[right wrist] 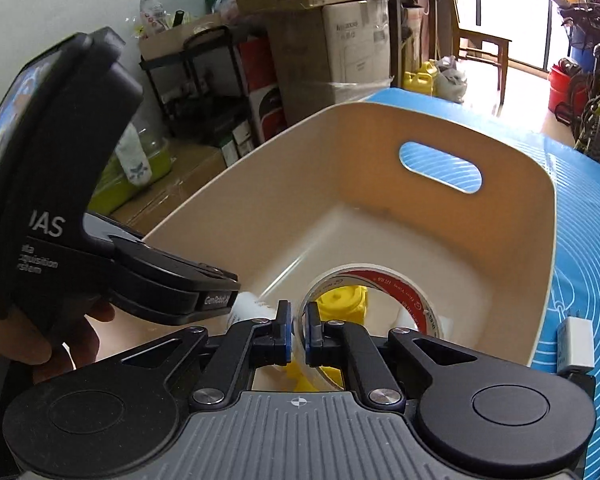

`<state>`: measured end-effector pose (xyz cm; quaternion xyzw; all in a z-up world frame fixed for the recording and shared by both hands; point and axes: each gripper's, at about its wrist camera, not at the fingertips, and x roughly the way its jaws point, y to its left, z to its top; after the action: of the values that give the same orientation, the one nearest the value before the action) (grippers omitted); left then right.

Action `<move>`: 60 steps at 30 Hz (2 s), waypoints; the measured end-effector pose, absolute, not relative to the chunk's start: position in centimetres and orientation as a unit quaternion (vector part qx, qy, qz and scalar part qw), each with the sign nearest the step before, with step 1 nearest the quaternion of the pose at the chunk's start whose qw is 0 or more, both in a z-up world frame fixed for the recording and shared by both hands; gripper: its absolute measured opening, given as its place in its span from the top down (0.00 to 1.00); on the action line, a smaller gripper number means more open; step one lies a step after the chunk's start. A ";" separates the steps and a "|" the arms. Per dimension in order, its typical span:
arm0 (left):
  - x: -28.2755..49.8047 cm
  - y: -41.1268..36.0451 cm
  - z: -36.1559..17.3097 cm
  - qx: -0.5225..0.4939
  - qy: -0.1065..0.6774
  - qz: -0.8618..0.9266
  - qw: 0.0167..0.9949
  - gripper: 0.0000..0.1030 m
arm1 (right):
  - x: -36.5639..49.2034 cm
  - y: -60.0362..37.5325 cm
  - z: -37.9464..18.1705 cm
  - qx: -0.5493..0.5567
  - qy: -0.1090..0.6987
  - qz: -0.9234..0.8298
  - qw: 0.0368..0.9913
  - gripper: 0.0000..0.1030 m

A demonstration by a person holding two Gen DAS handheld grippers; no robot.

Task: Organize rigid objects
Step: 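Carry the tape roll into the basket and release it, then grasp the white charger on the mat with the right tool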

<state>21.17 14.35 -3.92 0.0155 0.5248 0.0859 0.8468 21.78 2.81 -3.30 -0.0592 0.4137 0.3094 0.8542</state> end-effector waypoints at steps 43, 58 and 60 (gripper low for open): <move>21.2 14.4 -4.1 0.015 0.525 0.087 0.846 0.79 | 27.8 -14.5 -3.0 -0.009 0.345 0.044 0.937 0.03; 21.3 14.5 -4.1 0.018 0.525 0.089 0.847 0.79 | 30.3 -14.6 -8.8 -0.031 0.401 0.036 0.915 0.09; 21.3 14.5 -4.1 0.018 0.525 0.089 0.846 0.79 | 30.5 -14.3 -9.4 -0.034 0.408 0.036 0.911 0.10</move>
<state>21.29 14.52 -4.08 0.0182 0.5247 0.0886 0.8465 30.52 -14.30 -9.39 -0.0342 0.4084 0.0360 0.9115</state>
